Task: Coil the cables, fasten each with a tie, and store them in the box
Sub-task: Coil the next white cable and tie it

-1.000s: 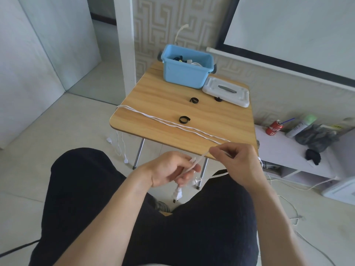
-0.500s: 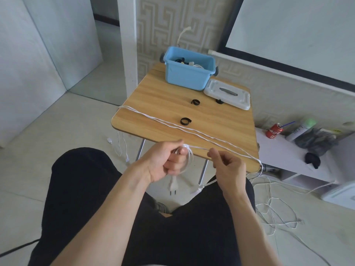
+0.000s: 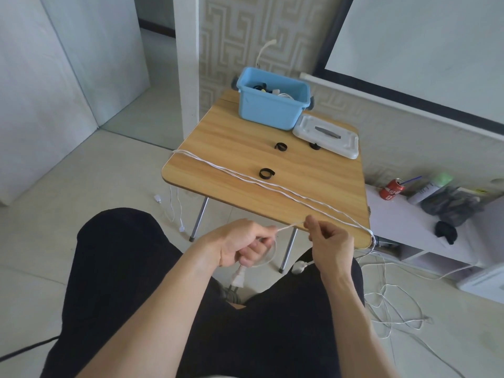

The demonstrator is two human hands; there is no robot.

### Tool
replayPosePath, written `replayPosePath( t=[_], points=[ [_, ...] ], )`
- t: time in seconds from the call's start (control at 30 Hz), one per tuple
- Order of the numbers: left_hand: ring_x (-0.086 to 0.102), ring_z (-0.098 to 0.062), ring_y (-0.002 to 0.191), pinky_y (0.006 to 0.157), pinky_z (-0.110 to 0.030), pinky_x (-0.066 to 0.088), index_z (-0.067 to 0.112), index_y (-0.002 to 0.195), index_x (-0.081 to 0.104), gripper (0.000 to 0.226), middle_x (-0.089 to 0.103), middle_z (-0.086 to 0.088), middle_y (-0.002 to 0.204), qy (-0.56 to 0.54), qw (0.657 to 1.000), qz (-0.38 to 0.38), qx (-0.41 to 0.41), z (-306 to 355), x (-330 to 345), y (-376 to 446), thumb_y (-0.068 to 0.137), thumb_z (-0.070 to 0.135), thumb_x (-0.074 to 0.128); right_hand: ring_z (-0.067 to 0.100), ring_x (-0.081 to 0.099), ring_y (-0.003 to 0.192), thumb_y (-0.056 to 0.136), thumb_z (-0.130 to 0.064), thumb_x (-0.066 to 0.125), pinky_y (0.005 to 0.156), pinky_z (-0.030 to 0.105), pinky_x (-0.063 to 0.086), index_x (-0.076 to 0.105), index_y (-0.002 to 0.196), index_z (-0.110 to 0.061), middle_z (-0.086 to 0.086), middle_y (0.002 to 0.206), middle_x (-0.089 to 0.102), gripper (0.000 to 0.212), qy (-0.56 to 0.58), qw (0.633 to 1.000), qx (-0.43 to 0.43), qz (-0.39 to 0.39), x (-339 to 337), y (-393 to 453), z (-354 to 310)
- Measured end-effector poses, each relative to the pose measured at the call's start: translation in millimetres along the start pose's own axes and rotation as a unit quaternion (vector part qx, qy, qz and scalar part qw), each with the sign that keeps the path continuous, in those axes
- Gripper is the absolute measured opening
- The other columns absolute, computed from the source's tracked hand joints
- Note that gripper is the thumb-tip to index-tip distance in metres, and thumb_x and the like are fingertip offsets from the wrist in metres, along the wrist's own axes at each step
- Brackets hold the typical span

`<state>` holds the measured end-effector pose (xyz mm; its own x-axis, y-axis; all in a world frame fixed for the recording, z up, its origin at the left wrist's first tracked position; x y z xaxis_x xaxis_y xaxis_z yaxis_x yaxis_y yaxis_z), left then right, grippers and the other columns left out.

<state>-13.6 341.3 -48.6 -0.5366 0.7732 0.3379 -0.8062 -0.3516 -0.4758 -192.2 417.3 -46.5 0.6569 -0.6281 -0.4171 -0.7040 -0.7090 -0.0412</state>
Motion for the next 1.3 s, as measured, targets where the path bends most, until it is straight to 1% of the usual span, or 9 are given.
replayPosePath(
  t=[0.1,0.23,0.33,0.53,0.63,0.8,1.0,1.13,1.3],
  points=[
    [0.023,-0.008,0.039,0.04,-0.02,0.024,0.016,0.068,0.047,0.043,0.026,0.009,0.05,-0.196,0.976,-0.003,0.097,9,-3,1,0.108,0.025,0.033,0.006,0.043,0.046,0.092,-0.041,0.071,0.055,0.025,0.039,0.079,0.076,-0.022,-0.009,0.058,0.063,0.026,-0.008,0.995,0.037,-0.088,5,-4,5],
    [0.032,-0.011,0.049,0.052,-0.023,0.036,0.01,0.08,0.054,0.042,0.036,0.005,0.06,-0.47,0.854,0.072,0.214,19,-11,2,0.109,0.029,0.03,0.017,0.039,0.048,0.102,-0.026,0.059,0.048,0.029,0.036,0.076,0.09,-0.028,-0.01,0.06,0.062,0.021,-0.054,0.969,-0.017,-0.239,14,-19,1],
    [0.044,-0.013,0.06,0.069,-0.027,0.041,0.007,0.093,0.054,0.028,0.046,0.0,0.071,-0.501,0.808,0.15,0.271,21,-22,0,0.108,0.016,0.033,0.011,0.049,0.055,0.106,-0.021,0.047,0.06,0.027,0.046,0.07,0.116,-0.026,-0.009,0.075,0.07,0.025,-0.181,0.922,-0.049,-0.338,17,-28,0],
    [0.055,-0.013,0.058,0.075,-0.034,0.049,0.008,0.089,0.053,0.023,0.053,0.001,0.067,-0.293,0.84,0.342,0.303,10,-19,11,0.107,0.007,0.04,-0.001,0.065,0.066,0.103,-0.018,0.043,0.07,0.017,0.046,0.062,0.129,-0.025,-0.014,0.074,0.07,0.033,-0.259,0.858,-0.064,-0.439,22,-59,-33],
    [0.061,-0.015,0.065,0.077,-0.031,0.054,0.006,0.093,0.059,0.019,0.062,0.001,0.07,-0.025,0.905,0.319,0.28,16,-12,2,0.105,0.013,0.046,0.001,0.067,0.067,0.103,-0.025,0.049,0.069,0.022,0.052,0.069,0.114,-0.027,-0.012,0.075,0.071,0.024,-0.269,0.887,-0.119,-0.355,12,-57,-51],
    [0.064,-0.012,0.067,0.069,-0.02,0.05,0.007,0.091,0.057,0.016,0.066,0.002,0.072,0.214,0.923,0.194,0.255,25,3,-7,0.103,0.007,0.046,0.006,0.058,0.059,0.089,-0.026,0.069,0.059,0.016,0.045,0.078,0.088,-0.04,-0.014,0.068,0.069,0.017,-0.168,0.946,-0.167,-0.223,-19,-49,-87],
    [0.042,-0.019,0.053,0.057,-0.029,0.038,0.007,0.09,0.06,0.052,0.051,-0.004,0.062,0.082,0.984,-0.066,0.141,21,21,-15,0.104,0.05,0.036,0.009,0.06,0.054,0.076,-0.025,0.089,0.056,0.02,0.048,0.073,0.08,-0.02,-0.004,0.063,0.069,0.018,-0.005,0.984,-0.14,-0.107,-22,-12,-90],
    [0.018,-0.01,0.04,0.043,-0.023,0.021,0.018,0.064,0.042,0.047,0.026,0.007,0.045,-0.017,0.985,-0.054,0.164,28,22,-18,0.106,0.038,0.035,0.011,0.045,0.045,0.086,-0.04,0.075,0.051,0.027,0.04,0.068,0.081,-0.006,-0.002,0.05,0.054,0.035,0.075,0.983,-0.103,-0.129,7,-10,-71],
    [0.014,-0.009,0.038,0.039,-0.022,0.017,0.025,0.054,0.034,0.05,0.02,0.008,0.043,-0.144,0.972,0.08,0.165,24,4,-13,0.104,0.032,0.036,0.024,0.059,0.068,0.106,-0.033,0.051,0.06,0.043,0.05,0.073,0.106,-0.012,0.013,0.08,0.067,0.03,0.094,0.972,-0.099,-0.189,34,-24,-48]
  ],
)
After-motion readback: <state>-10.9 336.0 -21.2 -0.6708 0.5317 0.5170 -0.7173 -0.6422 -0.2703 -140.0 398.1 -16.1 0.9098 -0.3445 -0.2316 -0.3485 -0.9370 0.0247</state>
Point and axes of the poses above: each hand's wrist, its own y-axis towards the middle knuckle, its own x-axis out of the palm, z = x × y, the point moved 3 cm from there along y, towards the middle knuckle
